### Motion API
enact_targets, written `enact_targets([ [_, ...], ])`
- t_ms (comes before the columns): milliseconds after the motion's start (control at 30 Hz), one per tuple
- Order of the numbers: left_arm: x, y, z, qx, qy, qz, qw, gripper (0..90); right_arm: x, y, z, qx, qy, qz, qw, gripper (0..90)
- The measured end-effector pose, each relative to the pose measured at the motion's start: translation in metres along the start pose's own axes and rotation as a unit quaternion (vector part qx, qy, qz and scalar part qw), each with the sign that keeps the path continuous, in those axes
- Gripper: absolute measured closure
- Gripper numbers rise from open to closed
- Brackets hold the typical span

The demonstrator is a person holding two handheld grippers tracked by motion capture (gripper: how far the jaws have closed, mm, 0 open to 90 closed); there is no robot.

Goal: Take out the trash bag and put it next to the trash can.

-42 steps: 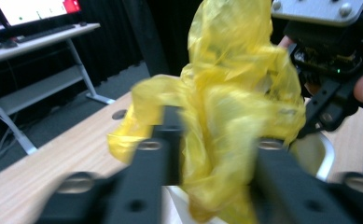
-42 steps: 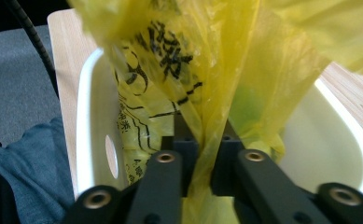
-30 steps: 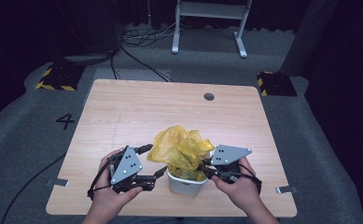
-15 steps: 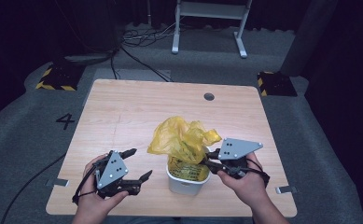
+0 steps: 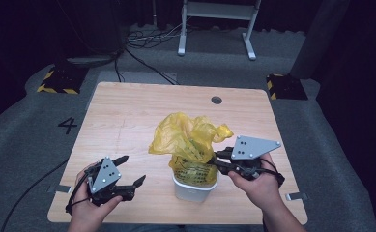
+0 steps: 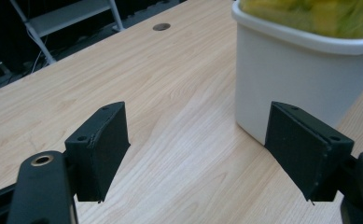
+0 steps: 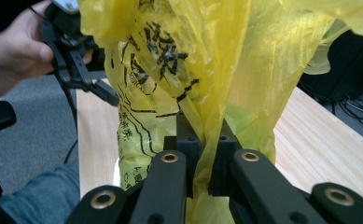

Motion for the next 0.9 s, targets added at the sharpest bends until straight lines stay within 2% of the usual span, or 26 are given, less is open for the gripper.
enact_targets([
  [133,-0.004,-0.003,0.004,-0.005,-0.005,-0.005,1.0000,20.3,-0.009,0.004,-0.005,0.001,0.012,0.004,0.9999,86.5],
  [267,-0.007,-0.008,0.011,-0.013,-0.011,-0.014,0.9998,19.8,-0.023,0.013,-0.014,-0.004,0.025,0.018,0.9995,86.3],
  [467,-0.009,-0.015,0.021,-0.013,-0.028,-0.024,0.9992,19.6,-0.038,0.021,-0.020,-0.010,0.024,0.036,0.9990,86.0],
  [633,-0.011,-0.022,0.029,-0.010,-0.042,-0.036,0.9984,19.1,-0.051,0.032,-0.015,-0.007,0.015,0.059,0.9981,85.9],
  [900,-0.015,-0.034,0.038,-0.017,-0.050,-0.047,0.9975,17.9,-0.069,0.049,0.000,0.005,0.005,0.095,0.9955,86.0],
])
Point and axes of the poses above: each handheld gripper's, and its own axes: x roughly forward along the jaws, z roughly out of its underside, y roughly to its right, the point moved 2 cm from there along x, roughly forward along the jaws, and after that the axes turned 6 degrees about y, right-handed, at the moved point
